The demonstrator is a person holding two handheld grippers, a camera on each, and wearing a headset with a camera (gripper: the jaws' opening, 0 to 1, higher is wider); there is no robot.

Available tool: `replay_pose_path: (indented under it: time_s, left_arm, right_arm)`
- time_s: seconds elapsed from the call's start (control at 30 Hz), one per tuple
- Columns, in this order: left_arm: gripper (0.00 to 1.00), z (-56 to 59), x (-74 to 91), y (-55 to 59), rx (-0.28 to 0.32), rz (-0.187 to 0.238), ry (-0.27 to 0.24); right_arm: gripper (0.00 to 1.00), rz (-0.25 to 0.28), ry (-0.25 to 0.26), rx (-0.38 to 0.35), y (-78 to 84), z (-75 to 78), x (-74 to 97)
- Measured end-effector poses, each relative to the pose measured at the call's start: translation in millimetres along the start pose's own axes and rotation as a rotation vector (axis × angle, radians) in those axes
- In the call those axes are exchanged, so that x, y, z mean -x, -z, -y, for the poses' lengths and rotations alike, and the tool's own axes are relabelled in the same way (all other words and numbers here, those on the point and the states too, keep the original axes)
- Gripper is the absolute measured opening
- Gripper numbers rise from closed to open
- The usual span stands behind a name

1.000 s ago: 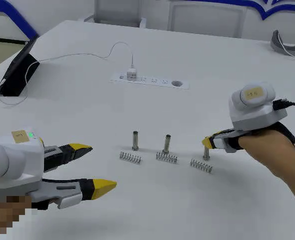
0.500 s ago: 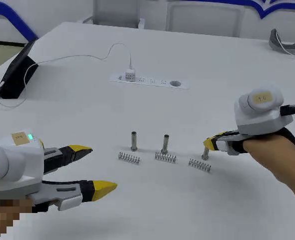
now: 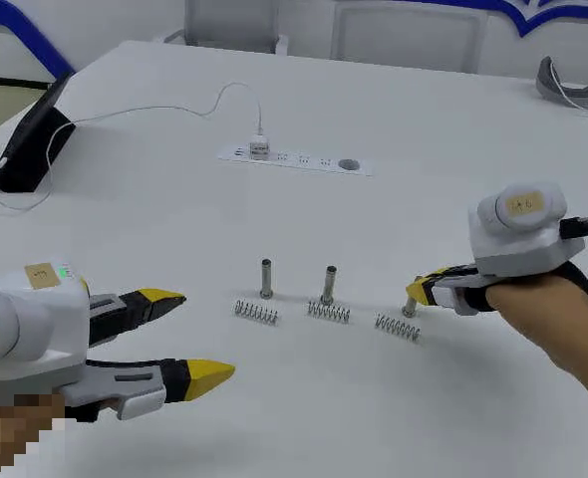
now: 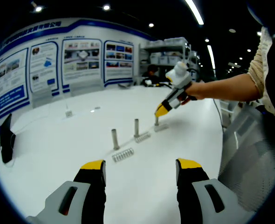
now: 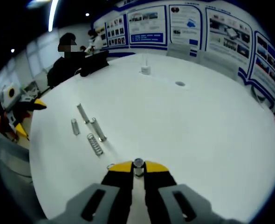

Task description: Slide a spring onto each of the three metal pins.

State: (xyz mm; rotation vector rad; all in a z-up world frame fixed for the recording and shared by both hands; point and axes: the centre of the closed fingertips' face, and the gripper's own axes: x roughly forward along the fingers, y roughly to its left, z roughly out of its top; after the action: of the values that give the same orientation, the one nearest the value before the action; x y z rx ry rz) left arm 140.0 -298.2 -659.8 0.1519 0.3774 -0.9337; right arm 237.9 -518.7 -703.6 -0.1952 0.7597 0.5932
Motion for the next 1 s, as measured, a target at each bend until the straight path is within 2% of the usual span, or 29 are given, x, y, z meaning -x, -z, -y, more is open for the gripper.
replay_pose_path:
  time_s: [0.3,1.0]
  left_arm:
    - [0.62,-3.0,1.5,2.0,0.007,0.003,-0.002]
    - [0.62,-3.3,1.5,3.7,0.011,0.003,0.001]
  right_arm:
    - [0.1,-0.019,0.001,-0.006,4.9,-0.5,-7.4]
    - [0.1,-0.015,-0.018,0.011,-2.1,-8.5,-14.0]
